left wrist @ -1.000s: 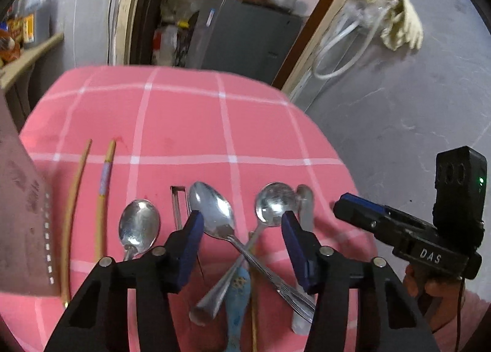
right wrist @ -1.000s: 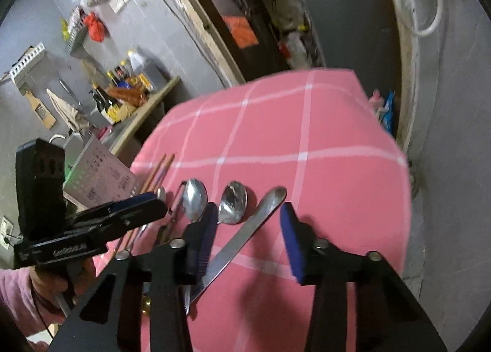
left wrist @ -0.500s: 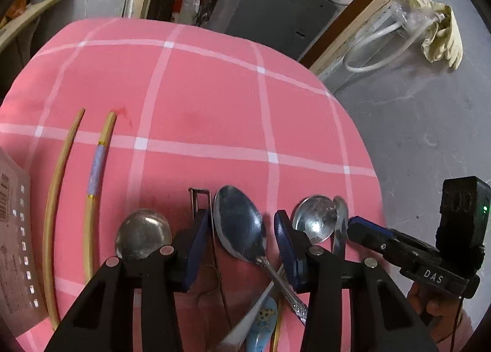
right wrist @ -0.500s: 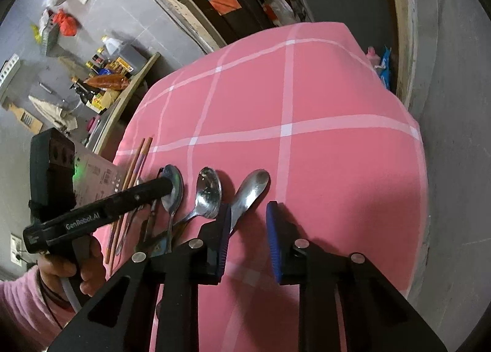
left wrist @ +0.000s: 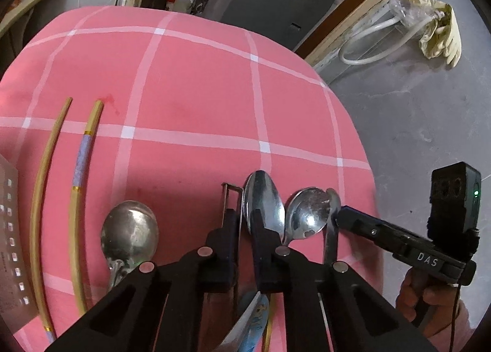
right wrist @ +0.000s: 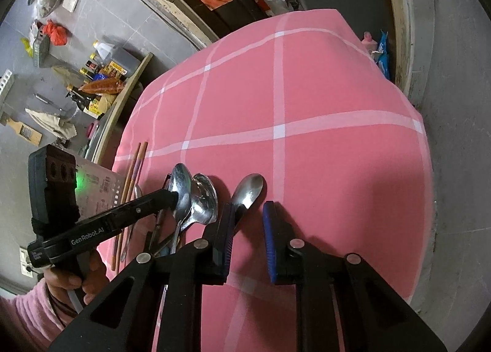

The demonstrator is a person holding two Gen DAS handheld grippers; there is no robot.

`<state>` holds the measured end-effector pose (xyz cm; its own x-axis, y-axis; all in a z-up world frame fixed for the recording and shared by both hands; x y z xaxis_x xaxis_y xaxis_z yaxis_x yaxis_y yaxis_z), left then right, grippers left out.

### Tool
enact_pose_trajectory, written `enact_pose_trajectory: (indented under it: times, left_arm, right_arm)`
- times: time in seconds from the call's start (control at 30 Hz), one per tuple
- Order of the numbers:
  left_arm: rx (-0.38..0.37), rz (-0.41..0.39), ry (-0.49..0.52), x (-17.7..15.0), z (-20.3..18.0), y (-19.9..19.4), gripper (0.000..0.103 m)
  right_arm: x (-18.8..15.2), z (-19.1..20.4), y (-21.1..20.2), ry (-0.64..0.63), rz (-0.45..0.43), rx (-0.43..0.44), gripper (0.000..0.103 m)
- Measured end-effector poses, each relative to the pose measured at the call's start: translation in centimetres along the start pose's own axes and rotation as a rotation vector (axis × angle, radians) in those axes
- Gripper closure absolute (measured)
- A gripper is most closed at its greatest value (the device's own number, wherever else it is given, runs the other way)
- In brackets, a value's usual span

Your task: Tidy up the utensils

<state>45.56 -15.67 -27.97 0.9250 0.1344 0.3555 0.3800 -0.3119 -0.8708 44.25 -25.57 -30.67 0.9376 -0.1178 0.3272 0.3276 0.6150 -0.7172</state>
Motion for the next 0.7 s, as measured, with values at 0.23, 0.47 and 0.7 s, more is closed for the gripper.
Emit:
enact_pose_trajectory:
  times: [0.23,0.47,0.7]
  left_arm:
    - [0.044,-0.058,0.043,0.3,0.1,-1.8,0.096]
    - [0.101,0.015,0.068,0.0,1.2,-0.9,0.096]
    - [0.073,0.063,0.06,-0.6,1.5,-0.6,0.096]
  right_arm:
    - [-0.1,-0.3,-0.5,0.017,0.0,-0.011,0.087]
    - [0.2,-0.2,-0.1,0.019,0.027,-0.045,0.087]
    - [0.3,0.5,1.5,0.046,0.053,0.02,0.088]
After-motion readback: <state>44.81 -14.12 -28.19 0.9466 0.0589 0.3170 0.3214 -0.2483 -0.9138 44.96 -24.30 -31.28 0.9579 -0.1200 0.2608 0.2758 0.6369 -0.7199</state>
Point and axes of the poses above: each gripper's, at about its wrist camera, not at the fingertips, and y roughly the way its jaws point, z to its left, x to its top, the point moved 10 cm from there along y, roughly the way its jaws point, and after that the axes turned 7 degrees about x, right-handed, at the moved point
